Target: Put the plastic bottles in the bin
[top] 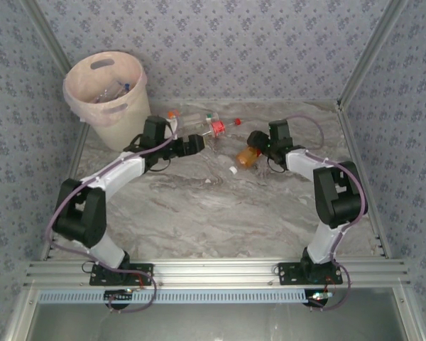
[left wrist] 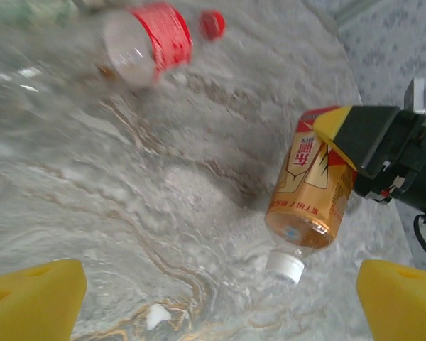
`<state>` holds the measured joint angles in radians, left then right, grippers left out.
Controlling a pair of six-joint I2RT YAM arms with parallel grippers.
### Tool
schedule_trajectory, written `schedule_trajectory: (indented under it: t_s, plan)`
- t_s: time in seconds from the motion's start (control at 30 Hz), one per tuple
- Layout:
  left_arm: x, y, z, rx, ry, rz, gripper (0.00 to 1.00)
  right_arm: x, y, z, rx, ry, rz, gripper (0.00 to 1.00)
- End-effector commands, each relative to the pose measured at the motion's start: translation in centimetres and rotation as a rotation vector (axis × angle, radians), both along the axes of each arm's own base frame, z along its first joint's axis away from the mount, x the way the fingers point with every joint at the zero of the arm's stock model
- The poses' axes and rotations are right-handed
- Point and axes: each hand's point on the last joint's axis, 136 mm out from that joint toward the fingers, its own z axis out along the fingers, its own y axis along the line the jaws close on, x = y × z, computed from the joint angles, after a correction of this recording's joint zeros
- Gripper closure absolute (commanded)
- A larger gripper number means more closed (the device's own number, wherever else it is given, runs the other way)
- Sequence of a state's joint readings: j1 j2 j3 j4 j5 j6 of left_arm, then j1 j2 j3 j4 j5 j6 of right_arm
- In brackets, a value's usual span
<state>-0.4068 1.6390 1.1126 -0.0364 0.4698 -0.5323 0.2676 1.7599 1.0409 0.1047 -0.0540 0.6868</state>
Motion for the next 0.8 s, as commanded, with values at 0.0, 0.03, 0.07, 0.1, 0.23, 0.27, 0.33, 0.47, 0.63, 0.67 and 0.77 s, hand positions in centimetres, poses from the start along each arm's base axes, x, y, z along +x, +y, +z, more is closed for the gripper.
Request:
schedule_trajectory:
  t_s: [0.0,0.03,0.07,0.1,0.23,0.27,0.33,0.47,0.63,0.67,0.77]
  plan:
    - [-0.8,-3.6,0.6,-0.04,-0.042,-0.173,0.02,-0.5,1.9,3.5,0.041,-0.12,0.078,0.53]
    - [-1.3,-4.7,0.5,-0.05,-0.048,-0.223,0.02,-0.7,2.7,4.0,0.053,-0.139,0.106,0.53]
    - [-1.9,-5.7,0.5,-0.069,-0.054,-0.283,0.02,-0.9,3.4,4.5,0.065,-0.158,0.135,0.53]
    - [-2.3,-6.5,0.5,-0.081,-0.059,-0.325,0.02,-1.1,4.0,4.8,0.071,-0.17,0.157,0.53]
    - [-3.4,-8.8,0.1,-0.108,-0.06,-0.429,0.02,-1.6,6.2,6.4,0.112,-0.229,0.228,0.52]
    - [-3.4,-9.0,0.0,-0.112,-0.06,-0.433,0.02,-1.6,6.6,6.8,0.121,-0.243,0.24,0.52]
    - [-3.1,-9.2,-0.2,-0.12,-0.057,-0.426,0.02,-1.7,7.4,7.4,0.145,-0.261,0.265,0.52]
    - [-2.5,-9.3,-1.2,-0.115,-0.022,-0.403,0.02,-2.0,8.5,8.7,0.191,-0.294,0.307,0.52]
    - [-2.6,-9.9,-1.4,-0.128,-0.015,-0.431,0.02,-2.5,10.1,10.1,0.243,-0.326,0.365,0.52]
    - [-2.7,-10.0,-1.3,-0.129,-0.028,-0.444,0.02,-2.7,10.4,10.3,0.245,-0.329,0.378,0.52]
    - [-3.4,-10.4,-0.6,-0.144,-0.066,-0.484,0.02,-2.8,10.8,10.5,0.253,-0.327,0.389,0.52]
